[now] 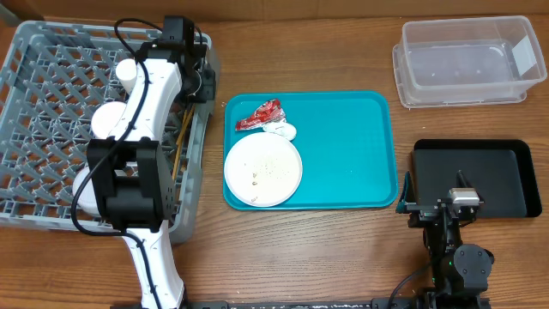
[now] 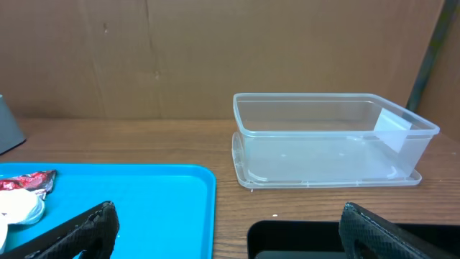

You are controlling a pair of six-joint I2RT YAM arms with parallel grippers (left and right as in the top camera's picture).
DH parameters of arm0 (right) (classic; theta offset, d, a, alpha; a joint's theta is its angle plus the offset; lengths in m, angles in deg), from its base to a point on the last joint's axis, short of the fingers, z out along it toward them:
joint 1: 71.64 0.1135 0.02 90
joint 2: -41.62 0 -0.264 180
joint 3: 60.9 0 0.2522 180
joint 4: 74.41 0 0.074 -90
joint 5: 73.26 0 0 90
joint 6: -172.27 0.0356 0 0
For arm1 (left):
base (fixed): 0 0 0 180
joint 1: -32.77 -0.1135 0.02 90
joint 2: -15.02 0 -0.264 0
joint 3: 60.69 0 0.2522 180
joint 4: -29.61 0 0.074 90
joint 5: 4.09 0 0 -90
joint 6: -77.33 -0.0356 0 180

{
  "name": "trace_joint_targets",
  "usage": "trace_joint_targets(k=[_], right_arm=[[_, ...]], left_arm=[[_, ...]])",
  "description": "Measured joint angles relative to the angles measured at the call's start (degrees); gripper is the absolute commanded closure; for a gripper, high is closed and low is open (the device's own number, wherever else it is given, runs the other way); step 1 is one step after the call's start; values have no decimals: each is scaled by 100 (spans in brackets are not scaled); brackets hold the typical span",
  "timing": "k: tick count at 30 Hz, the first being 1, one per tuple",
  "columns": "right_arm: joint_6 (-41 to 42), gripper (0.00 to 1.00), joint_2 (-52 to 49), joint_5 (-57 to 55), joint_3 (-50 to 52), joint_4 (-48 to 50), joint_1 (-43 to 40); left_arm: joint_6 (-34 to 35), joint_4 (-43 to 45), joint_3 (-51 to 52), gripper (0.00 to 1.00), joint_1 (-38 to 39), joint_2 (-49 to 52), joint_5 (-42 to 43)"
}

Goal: Sort waste into correct bins and load items into the dishwasher
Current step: 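Release the chopstick and adjust it in the rack with the left gripper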

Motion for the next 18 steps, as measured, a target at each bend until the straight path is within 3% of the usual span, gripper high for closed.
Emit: trace_joint_targets(k=[15, 16, 18], right_arm=[[-4, 0, 0, 0, 0, 0, 0], [-4, 0, 0, 0, -2, 0, 0], [-4, 0, 0, 2, -2, -2, -2]], left_arm=[[817, 501, 22, 89, 26, 55, -365], [839, 542, 33, 86, 28, 55, -391], [977, 588, 35, 62, 28, 55, -413]])
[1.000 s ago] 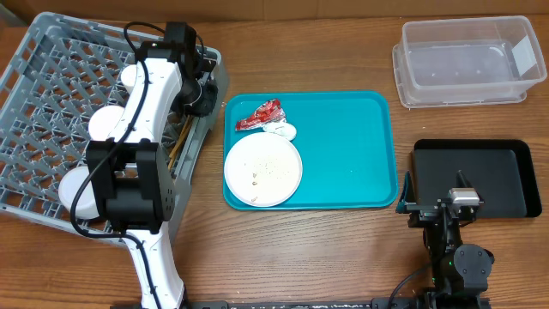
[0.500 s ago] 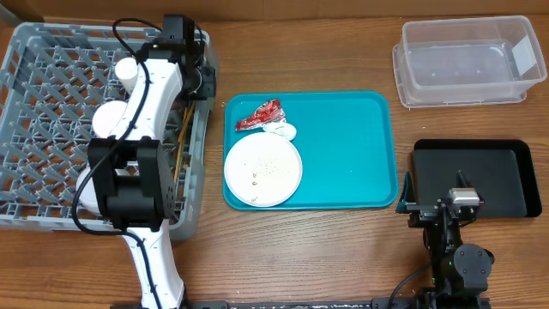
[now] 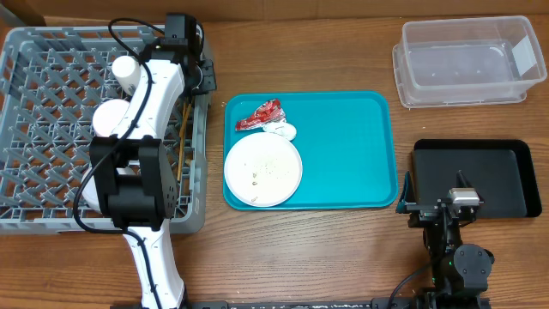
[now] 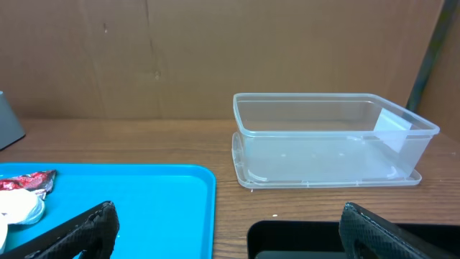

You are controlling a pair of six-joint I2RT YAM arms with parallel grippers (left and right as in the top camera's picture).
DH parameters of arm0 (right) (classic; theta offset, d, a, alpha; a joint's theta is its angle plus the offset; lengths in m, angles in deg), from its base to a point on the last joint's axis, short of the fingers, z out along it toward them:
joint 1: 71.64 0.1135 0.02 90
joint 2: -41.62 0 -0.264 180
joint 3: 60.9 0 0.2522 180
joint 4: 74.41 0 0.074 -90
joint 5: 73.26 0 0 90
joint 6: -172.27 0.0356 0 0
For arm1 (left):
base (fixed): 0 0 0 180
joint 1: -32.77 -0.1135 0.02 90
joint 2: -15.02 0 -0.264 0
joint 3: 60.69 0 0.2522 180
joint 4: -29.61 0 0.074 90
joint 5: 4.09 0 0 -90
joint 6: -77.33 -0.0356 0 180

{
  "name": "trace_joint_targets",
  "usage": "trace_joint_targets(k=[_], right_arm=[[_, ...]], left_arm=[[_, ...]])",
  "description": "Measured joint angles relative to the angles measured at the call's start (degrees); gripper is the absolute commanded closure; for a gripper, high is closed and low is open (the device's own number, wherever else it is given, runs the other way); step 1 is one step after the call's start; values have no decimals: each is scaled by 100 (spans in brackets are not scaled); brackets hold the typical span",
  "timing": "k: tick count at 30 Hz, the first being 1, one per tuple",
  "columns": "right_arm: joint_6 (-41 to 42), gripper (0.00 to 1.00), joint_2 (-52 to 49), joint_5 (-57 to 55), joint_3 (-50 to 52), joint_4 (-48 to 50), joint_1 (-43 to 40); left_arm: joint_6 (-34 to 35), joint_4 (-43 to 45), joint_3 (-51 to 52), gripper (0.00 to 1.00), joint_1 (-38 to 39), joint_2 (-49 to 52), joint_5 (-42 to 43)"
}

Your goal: Sort waste into correct bins and load items into the dishwasher

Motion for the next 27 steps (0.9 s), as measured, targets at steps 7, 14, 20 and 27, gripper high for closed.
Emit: trace_joint_targets(k=[7, 14, 20, 27], right_arm=[[0, 0, 0, 0, 2, 2, 2], [0, 0, 0, -2, 2, 2, 2], [0, 0, 0, -2, 2, 2, 0], [0, 0, 0, 0, 2, 4, 2]], left_arm=[[461, -44, -2, 48, 0, -4, -92], [579, -278, -48, 0, 0, -234, -111], [625, -710, -170, 0, 0, -1261, -37], [623, -1985, -350, 0, 0, -2695, 514]])
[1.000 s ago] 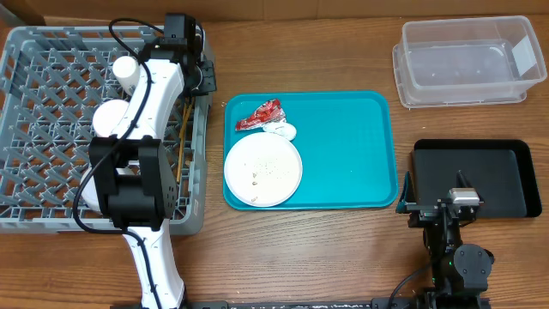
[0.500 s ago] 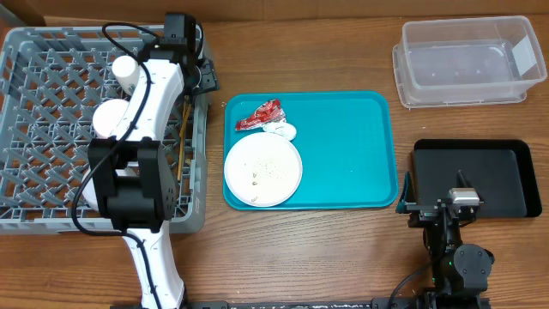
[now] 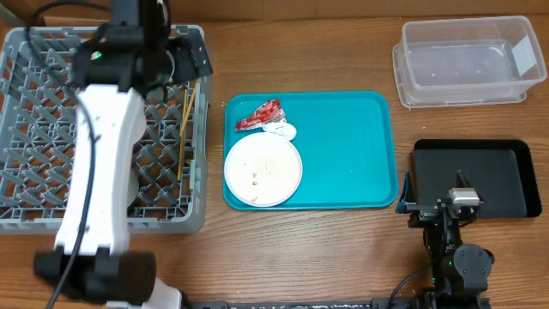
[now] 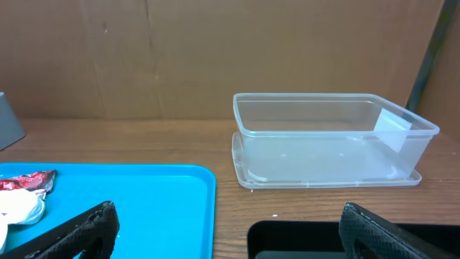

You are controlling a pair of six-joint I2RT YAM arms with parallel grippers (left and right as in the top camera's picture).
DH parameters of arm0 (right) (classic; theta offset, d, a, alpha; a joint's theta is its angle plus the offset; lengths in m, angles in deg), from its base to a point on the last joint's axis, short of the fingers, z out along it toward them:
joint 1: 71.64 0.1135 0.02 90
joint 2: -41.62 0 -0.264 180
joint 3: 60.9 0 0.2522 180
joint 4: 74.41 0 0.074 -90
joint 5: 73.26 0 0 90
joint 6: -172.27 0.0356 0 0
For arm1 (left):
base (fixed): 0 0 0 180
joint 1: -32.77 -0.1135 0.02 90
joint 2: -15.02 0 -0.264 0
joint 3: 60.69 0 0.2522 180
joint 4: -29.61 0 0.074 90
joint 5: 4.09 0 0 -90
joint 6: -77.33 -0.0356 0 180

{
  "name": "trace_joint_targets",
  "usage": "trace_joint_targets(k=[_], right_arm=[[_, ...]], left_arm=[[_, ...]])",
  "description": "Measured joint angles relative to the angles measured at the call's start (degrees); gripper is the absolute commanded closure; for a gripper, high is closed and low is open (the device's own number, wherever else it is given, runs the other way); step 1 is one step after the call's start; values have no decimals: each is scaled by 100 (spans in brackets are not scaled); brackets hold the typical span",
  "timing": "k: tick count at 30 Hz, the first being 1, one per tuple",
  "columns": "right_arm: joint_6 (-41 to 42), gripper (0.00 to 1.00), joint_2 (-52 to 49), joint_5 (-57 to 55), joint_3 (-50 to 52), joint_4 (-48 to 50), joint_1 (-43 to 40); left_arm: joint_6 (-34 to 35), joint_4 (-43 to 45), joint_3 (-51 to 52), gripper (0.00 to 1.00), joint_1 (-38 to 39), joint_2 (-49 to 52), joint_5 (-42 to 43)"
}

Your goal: Sort waste into correct bins and load items into the dishwasher

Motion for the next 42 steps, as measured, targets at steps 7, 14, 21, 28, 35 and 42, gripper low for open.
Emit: trace_joint_targets(k=[7, 14, 21, 28, 35, 42], right_arm=[[0, 0, 0, -2, 0, -2, 0], [0, 0, 0, -2, 0, -2, -2], [-2, 0, 0, -4, 0, -4, -2], [0, 0, 0, 0, -2, -4, 0], [0, 0, 0, -2, -2, -2, 0], [0, 0, 0, -2, -2, 0, 0]], left_arm=[[-2, -1799, -15, 0, 0, -216, 708], [-321, -2100, 302, 0, 367, -201, 1182], [131, -994, 702, 0, 1202, -201, 1342], [778, 208, 1392, 17, 2105, -168, 1224], [1207, 695, 2090, 24, 3040, 229, 1005], [1397, 717, 2168, 20, 3519, 581, 555]])
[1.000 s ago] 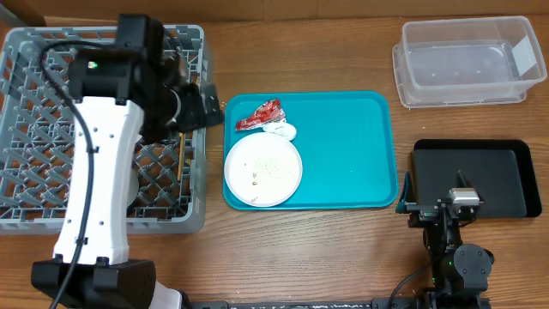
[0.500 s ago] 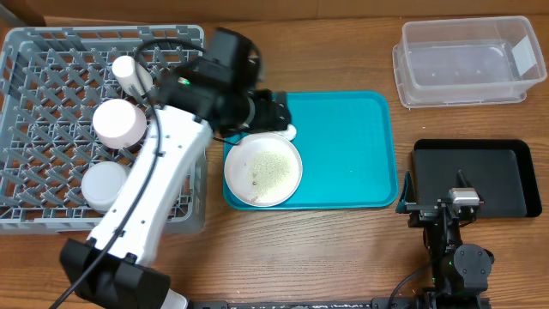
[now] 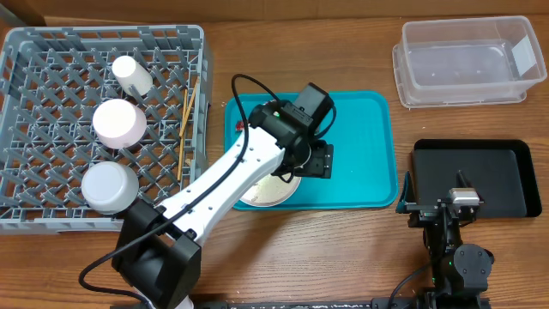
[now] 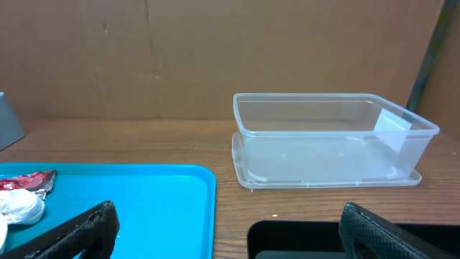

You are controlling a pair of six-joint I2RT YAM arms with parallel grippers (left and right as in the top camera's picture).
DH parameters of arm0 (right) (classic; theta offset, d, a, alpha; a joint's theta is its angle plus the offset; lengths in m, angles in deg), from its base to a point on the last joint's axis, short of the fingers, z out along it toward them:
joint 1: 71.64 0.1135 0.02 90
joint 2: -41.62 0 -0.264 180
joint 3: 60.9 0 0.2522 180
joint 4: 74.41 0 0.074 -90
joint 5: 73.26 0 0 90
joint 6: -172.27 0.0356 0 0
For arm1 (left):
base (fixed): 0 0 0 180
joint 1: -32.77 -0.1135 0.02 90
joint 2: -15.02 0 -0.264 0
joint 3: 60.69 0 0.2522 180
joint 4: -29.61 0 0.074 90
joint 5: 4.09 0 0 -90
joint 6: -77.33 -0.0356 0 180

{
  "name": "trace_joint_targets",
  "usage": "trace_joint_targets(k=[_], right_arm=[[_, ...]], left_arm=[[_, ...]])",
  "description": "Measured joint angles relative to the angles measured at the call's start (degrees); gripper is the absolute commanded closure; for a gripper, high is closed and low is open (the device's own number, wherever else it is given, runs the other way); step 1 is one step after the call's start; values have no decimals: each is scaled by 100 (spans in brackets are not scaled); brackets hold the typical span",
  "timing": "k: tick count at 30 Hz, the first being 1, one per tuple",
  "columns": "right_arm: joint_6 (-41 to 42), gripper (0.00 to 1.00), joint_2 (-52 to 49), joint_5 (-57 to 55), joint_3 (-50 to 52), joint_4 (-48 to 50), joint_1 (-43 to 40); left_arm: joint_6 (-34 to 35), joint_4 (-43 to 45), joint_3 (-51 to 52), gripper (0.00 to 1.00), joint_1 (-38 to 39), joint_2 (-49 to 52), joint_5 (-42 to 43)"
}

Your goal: Sort waste into correct bins and load items into the dishwasher

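My left arm reaches across the teal tray (image 3: 360,146), and its gripper (image 3: 317,160) hangs over the right edge of the white plate (image 3: 262,190). The overhead view does not show how its jaws stand. The arm hides most of the red wrapper (image 4: 25,179) and the white crumpled scrap (image 4: 20,206) at the tray's far left. The grey dish rack (image 3: 51,219) holds three cups (image 3: 118,123) and chopsticks (image 3: 186,120). My right gripper (image 4: 230,232) rests open over the near edge of the black bin (image 3: 476,176), holding nothing.
A clear plastic bin (image 3: 463,60) stands at the back right, beyond the black bin. Bare wooden table lies between the tray and the two bins.
My left arm was raised over the rack's back right corner; now it stretches over the teal tray with its gripper at the plate's right edge. The right arm has not moved.
My left gripper was at the rack's right edge by the chopsticks, with the rack sitting skewed. Then the rack lay square and the gripper was at its back right corner. Later the arm stood higher, the chopsticks lying in the rack. Now it is over the tray.
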Motion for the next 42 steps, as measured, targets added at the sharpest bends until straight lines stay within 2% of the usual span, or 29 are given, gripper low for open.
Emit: trace_joint_targets(k=[4, 11, 13, 17, 19, 22, 30, 35, 36, 37, 42], right_arm=[[0, 0, 0, 0, 0, -7, 0], [0, 0, 0, 2, 0, -2, -2], [0, 0, 0, 0, 2, -2, 0], [-2, 0, 0, 0, 0, -4, 0], [0, 0, 0, 0, 0, 0, -2], [0, 0, 0, 0, 0, -2, 0], [0, 0, 0, 0, 0, -2, 0], [2, 1, 0, 2, 0, 0, 0], [-2, 0, 0, 0, 0, -2, 0], [0, 0, 0, 0, 0, -4, -2], [0, 0, 0, 0, 2, -4, 0]], left_arm=[[46, 212, 0, 14, -129, 0, -302], [66, 1552, -2, 19, -824, 11, -1285], [28, 1996, -4, 16, -1005, 61, -1541], [-166, 2356, -7, 6, -1099, 317, -1513], [-229, 2389, -7, 7, -1084, 544, -1436], [-258, 2374, -7, 15, -1056, 903, -1381], [-280, 1967, -22, 13, -1060, 1071, -1191], [-282, 1674, -116, 9, -1078, 590, -1130], [-282, 1652, -153, 7, -1097, 420, -1137], [-286, 1628, -201, 0, -1121, 203, -1163], [-306, 1104, -398, 0, -1397, -769, -1480]])
